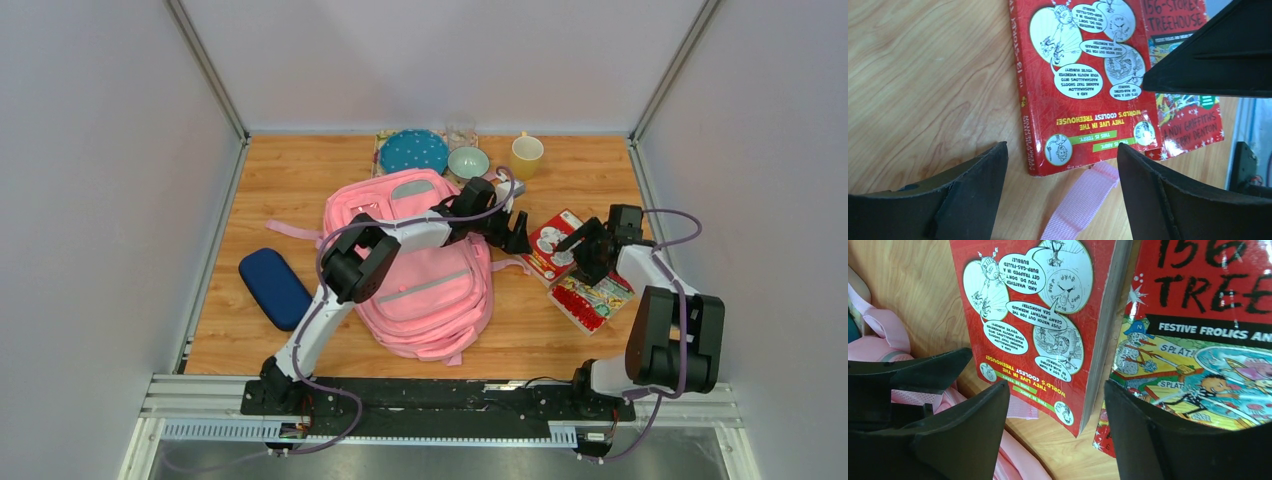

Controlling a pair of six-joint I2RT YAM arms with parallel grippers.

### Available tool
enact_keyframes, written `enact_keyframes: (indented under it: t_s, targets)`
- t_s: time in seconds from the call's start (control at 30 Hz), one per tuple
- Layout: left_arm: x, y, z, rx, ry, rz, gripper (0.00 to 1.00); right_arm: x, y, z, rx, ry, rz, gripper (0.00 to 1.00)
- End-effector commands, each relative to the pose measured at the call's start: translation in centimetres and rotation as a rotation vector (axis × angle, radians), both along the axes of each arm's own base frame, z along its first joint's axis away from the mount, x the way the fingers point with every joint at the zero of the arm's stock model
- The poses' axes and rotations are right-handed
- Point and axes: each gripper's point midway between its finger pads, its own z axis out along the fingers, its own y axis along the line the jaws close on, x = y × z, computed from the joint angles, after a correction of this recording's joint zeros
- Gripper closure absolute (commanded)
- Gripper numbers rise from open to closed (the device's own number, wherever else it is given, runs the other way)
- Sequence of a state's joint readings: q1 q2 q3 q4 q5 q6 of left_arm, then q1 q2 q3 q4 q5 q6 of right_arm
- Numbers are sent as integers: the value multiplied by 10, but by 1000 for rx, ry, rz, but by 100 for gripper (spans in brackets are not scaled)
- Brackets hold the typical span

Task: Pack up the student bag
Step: Pick up the book from the center of the board.

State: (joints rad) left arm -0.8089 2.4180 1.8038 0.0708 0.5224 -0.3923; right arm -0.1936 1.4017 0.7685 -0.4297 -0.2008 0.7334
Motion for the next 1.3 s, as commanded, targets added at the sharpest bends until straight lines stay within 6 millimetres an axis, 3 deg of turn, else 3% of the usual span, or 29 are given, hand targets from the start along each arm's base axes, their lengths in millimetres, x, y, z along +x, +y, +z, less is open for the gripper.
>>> enact_keyframes:
  t_s: [0.0, 0.17, 0.4, 0.5, 0.6, 0.8, 0.9, 1.0, 1.03, 1.1, 1.13, 1.17, 1.23, 1.27]
  targets:
    - [-19, -5, -12, -34, 112, -69, 14, 12, 8, -1, 45, -50, 48, 27]
    - [-43, -15, -2, -61, 128, -141, 19, 10, 15, -7, 74, -50, 68, 35]
    - [-69, -24, 21, -112, 144, -193, 36, 10, 25, -7, 128, -80, 95, 44]
    - [-71, -22, 29, -128, 145, -182, 44, 9, 28, -9, 145, -76, 108, 50]
    - [-72, -25, 41, -164, 148, -185, 53, 8, 32, -10, 164, -80, 126, 67]
    - [-73, -27, 52, -186, 158, -187, 53, 7, 39, -6, 195, -107, 144, 69]
    - [-72, -24, 47, -160, 163, -173, 53, 6, 37, -3, 181, -119, 141, 100]
    - [-69, -17, 43, -110, 144, -147, 53, 6, 33, 8, 150, -139, 137, 100]
    - [-68, -16, 43, -95, 131, -134, 53, 9, 32, 20, 136, -173, 142, 100]
    - [-67, -10, 58, -87, 94, -130, 48, 10, 31, 33, 124, -198, 146, 100]
    - [-65, -6, 61, -75, 77, -110, 44, 12, 31, 49, 111, -242, 151, 100]
    - [-65, -3, 81, -90, 29, -109, 39, 12, 32, 57, 115, -258, 159, 100]
    - [-62, 8, 91, -68, -7, -71, 37, 13, 33, 76, 121, -302, 168, 100]
    - [-61, 13, 118, -88, -60, -61, 32, 11, 37, 90, 131, -338, 188, 100]
